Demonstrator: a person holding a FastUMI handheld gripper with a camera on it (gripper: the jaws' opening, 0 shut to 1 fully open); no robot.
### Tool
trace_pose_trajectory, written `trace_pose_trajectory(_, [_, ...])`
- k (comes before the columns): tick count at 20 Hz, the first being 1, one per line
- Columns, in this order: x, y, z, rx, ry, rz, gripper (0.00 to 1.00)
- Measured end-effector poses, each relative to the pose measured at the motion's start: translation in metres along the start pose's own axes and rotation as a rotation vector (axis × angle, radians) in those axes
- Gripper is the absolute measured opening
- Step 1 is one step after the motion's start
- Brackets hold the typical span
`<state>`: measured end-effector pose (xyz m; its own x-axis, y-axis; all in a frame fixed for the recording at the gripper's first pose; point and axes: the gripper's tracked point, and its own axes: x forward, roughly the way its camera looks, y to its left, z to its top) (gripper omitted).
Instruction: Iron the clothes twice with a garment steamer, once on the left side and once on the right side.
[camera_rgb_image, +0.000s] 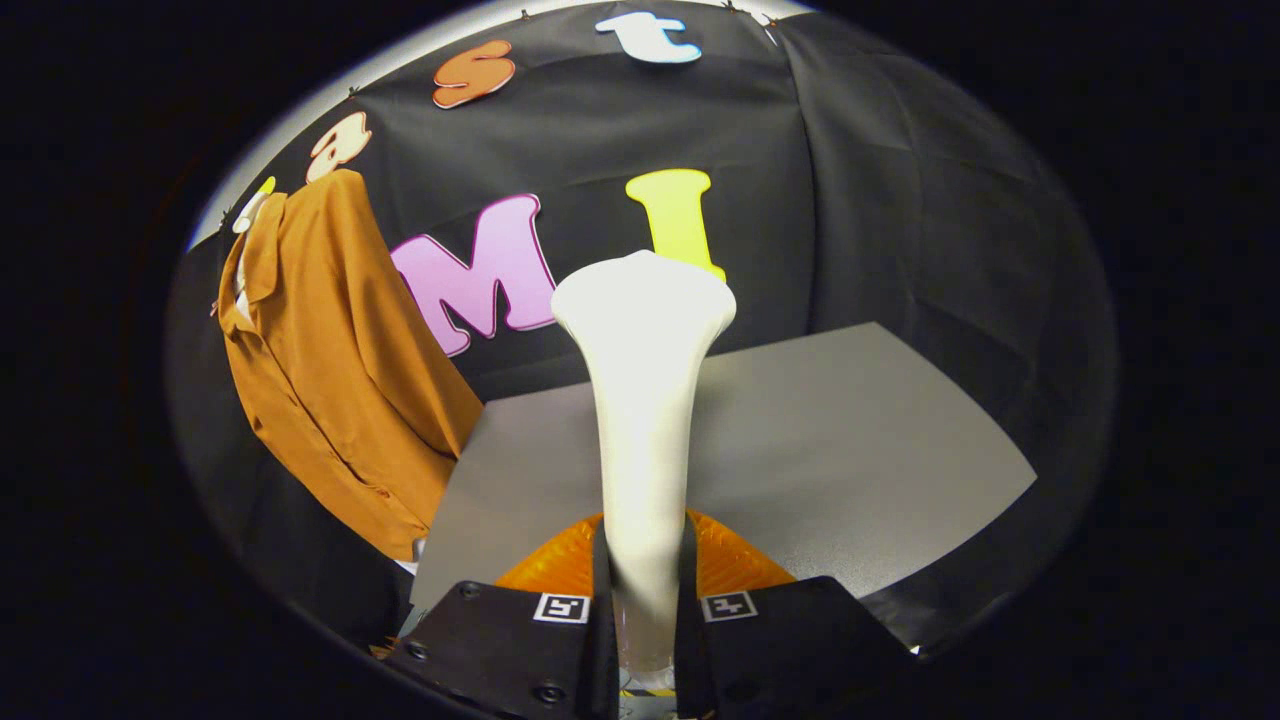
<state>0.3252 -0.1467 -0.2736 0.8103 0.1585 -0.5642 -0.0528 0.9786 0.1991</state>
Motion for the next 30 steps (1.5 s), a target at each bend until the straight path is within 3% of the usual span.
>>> trace_pose_trajectory(5, [-0.050,0.040,0.019,-0.042,-0.109,-0.001,0.26])
trace_pose_trajectory(13, [-0.096,0.182,0.012,-0.131,-0.193,0.063,0.25])
trace_pose_trajectory(20, [-0.058,0.285,-0.004,-0.185,-0.184,0.093,0.25])
trace_pose_trajectory(30, [0.000,0.307,-0.016,-0.226,-0.229,0.030,0.25])
